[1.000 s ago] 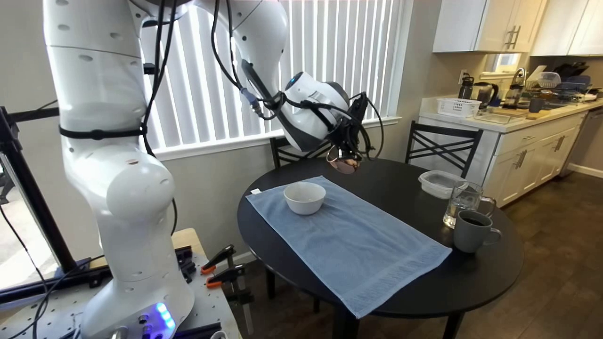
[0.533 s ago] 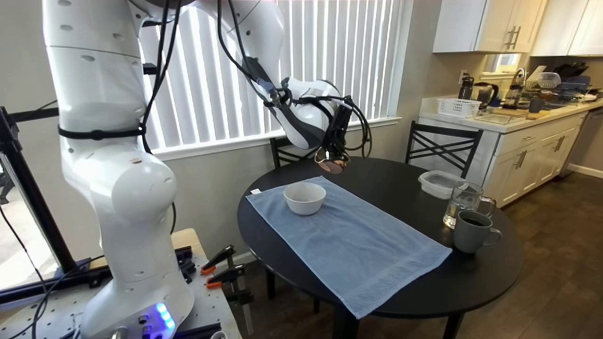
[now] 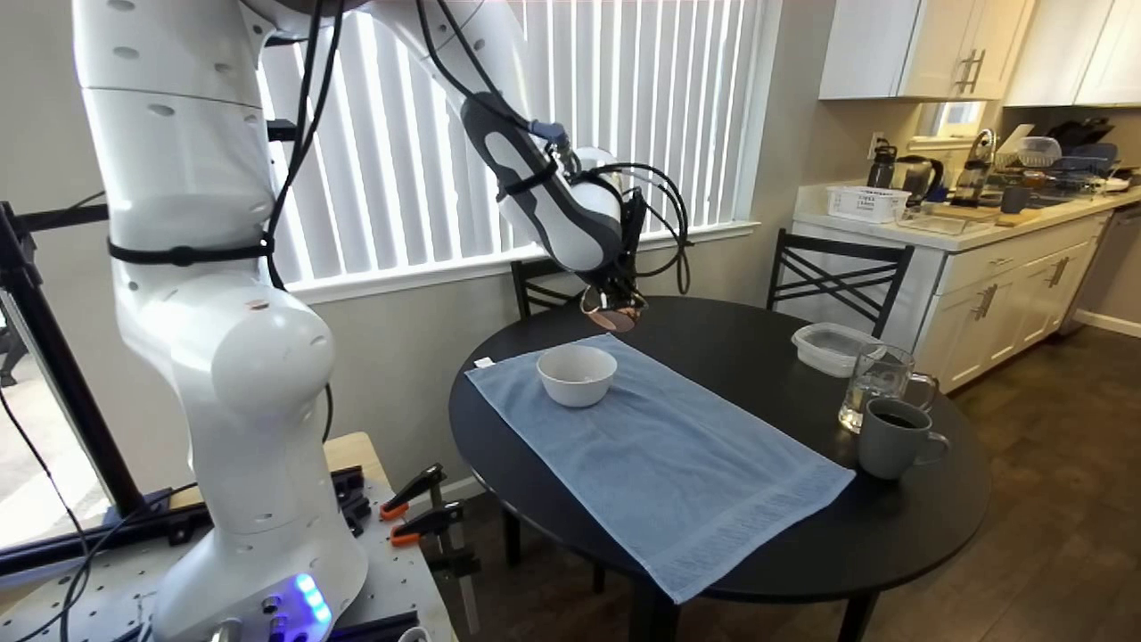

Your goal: Pour the contents inside the cup into the bowl

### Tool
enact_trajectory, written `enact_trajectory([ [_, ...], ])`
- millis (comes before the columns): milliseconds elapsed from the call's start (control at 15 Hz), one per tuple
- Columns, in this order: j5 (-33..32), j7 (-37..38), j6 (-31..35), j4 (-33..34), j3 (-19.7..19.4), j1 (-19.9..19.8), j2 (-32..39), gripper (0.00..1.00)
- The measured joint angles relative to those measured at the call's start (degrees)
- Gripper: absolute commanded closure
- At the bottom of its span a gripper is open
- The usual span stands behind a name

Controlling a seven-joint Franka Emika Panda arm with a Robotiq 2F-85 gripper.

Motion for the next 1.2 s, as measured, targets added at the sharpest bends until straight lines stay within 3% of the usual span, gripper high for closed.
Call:
enact_trajectory([
  [400, -27.0, 23.6, -15.6, -4.5, 6.4, 0.0, -1.4, 0.96],
  [600, -25.7, 24.3, -23.6, -8.8, 8.4, 0.0, -1.4, 0.96],
  [733, -24.9, 24.3, -27.5, -10.5, 12.9, -2.6, -1.4, 0.96],
  [933, -24.6, 24.4, -30.3, -11.6, 18.5, -6.2, -1.8, 0.96],
  [1200, -24.6, 24.4, -33.3, -12.5, 22.1, -8.4, -2.8, 0.96],
])
